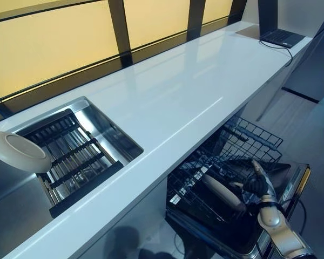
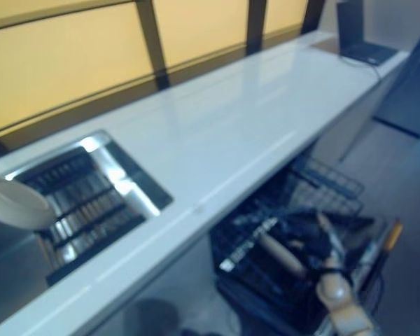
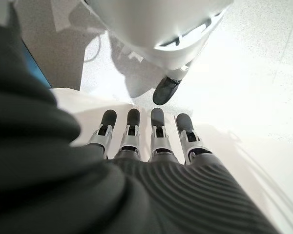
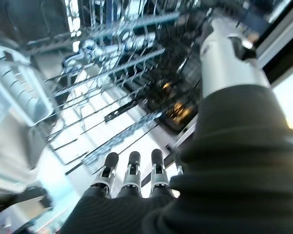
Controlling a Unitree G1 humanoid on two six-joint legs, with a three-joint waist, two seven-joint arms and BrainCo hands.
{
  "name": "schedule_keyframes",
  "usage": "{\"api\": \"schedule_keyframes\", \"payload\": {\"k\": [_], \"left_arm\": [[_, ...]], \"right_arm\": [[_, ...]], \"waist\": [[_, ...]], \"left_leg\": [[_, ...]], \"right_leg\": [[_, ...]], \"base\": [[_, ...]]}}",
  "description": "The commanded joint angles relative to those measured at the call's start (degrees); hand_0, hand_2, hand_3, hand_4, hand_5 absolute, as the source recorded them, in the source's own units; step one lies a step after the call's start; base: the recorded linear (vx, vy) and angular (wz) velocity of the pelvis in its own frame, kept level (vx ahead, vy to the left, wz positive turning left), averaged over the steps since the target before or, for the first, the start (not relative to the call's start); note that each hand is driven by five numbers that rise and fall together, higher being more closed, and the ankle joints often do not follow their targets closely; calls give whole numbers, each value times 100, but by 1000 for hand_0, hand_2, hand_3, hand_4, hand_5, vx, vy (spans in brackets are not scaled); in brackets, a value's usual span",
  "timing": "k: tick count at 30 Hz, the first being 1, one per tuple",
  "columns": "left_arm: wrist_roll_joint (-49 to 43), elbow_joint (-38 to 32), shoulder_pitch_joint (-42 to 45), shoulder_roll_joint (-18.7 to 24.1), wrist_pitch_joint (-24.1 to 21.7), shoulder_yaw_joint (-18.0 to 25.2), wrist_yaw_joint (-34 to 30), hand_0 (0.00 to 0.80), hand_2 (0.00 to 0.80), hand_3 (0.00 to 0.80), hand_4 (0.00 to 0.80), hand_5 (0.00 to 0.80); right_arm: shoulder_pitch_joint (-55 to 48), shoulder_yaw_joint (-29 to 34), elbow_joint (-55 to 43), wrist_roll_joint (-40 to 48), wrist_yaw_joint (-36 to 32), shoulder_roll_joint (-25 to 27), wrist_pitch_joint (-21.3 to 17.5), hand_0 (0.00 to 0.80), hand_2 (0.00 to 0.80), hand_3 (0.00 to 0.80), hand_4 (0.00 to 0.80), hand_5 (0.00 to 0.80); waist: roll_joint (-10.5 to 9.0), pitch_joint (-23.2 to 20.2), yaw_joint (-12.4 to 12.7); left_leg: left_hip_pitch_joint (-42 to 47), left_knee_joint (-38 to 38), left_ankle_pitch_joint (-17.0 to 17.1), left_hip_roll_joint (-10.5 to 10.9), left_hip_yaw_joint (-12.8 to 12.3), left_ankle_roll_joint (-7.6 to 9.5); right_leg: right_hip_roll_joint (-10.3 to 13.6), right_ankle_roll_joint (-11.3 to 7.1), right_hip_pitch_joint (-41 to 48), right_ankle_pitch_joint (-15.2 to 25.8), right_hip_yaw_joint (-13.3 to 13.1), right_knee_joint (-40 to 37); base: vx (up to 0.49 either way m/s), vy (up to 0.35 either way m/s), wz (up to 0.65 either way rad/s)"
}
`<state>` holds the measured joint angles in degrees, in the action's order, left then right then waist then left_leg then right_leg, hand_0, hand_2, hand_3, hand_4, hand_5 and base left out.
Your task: Take plates into dishwasher
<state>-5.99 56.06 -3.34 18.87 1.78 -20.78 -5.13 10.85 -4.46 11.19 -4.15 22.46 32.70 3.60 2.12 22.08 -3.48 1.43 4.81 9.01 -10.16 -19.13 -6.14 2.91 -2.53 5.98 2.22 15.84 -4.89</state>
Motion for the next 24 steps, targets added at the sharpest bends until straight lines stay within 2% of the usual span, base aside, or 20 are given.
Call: {"api": "schedule_keyframes", "payload": {"k": [1, 10, 14, 24], "left_arm": [[-127, 377, 48, -111, -122, 56, 86, 0, 0, 0, 0, 0], [-95, 484, 170, -162, -125, 92, 122, 0, 0, 0, 0, 0], [-106, 553, 232, -174, -146, 128, 132, 0, 0, 0, 0, 0], [-30, 606, 283, -227, -82, 138, 168, 0, 0, 0, 0, 0]], "right_arm": [[-224, 292, -584, 425, 264, 243, -321, 0, 0, 0, 0, 0], [-424, 596, -384, 597, 452, 219, -236, 0, 0, 0, 0, 0], [-474, 759, -404, 788, 595, 227, -344, 0, 0, 0, 0, 0], [-457, 1098, -1125, 709, 824, 484, -351, 0, 0, 0, 0, 0]], "waist": [[-159, -468, -50], [-170, -578, -64], [-174, -615, -69], [-176, -746, -89]], "left_leg": [[-526, -54, -142, 84, -248, -120], [-471, -62, -137, 54, -310, -135], [-429, -64, -152, 68, -316, -129], [-366, -134, -293, 129, -264, -65]], "right_leg": [[-194, -49, 96, -614, 38, 267], [-216, -34, 207, -608, 31, 193], [-217, -31, 253, -600, 23, 167], [-116, -45, 282, -637, -8, 170]], "base": [[49, 14, -5], [16, 4, -5], [35, 12, 0], [16, 22, -1]]}}
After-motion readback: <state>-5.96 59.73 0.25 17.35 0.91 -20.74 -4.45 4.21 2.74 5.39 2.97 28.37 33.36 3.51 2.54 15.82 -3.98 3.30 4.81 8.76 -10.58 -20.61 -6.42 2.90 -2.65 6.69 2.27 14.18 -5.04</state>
